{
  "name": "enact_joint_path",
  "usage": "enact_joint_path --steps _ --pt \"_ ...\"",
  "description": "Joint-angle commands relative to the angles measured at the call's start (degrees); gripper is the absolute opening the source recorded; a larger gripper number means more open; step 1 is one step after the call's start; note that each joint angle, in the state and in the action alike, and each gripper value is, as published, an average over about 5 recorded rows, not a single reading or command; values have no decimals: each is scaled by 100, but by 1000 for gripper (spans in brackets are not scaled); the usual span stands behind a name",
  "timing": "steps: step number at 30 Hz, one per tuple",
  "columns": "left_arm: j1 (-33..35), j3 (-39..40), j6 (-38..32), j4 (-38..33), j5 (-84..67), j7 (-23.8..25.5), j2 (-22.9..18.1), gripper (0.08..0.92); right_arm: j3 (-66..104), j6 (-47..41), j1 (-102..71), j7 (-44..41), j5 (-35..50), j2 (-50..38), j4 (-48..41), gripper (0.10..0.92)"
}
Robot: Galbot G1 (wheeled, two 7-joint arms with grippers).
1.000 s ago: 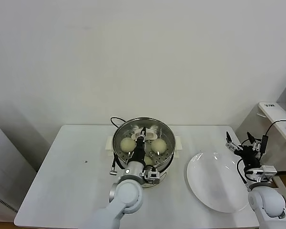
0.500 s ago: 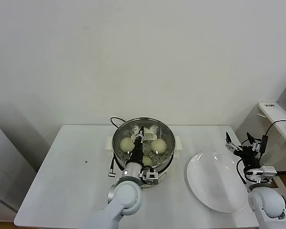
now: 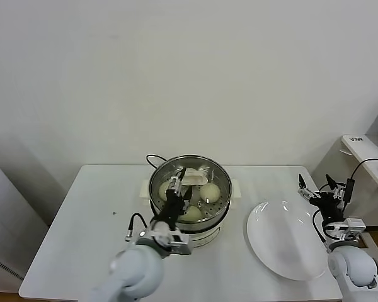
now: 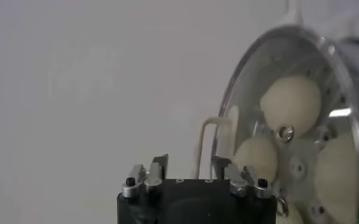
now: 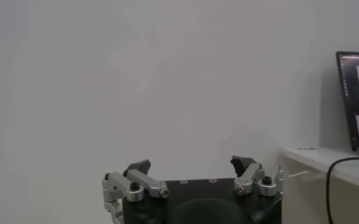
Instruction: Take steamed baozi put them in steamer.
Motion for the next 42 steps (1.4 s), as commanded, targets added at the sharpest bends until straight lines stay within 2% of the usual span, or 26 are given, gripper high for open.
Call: enact_joint_path --steps 1,4,8,13,20,28,42 --pt "142 -2384 -260 -1048 -7707 -1622 315 724 -110 -136 -81 93 206 5 148 823" --pt "358 -3262 -119 -765 -8490 -2052 262 792 -120 -120 -124 42 133 -15 109 823" --pt "851 -4043 -232 -329 -8778 -2127 344 821 -93 -172 -190 -91 138 19 81 823" --pt "1399 -4441 -530 179 -8609 -2116 379 823 -62 -240 -362 -319 101 50 84 823" --pt "1789 -4358 -827 746 -8353 -2083 299 823 -56 -340 -496 -446 29 1 152 823" --pt "1706 -3816 -1180 1417 -7841 -1939 238 823 -112 -510 -639 -455 -106 54 231 823" --pt "1989 -3708 -1401 1443 -7347 -1897 46 823 -94 -493 -977 -670 -95 253 256 823"
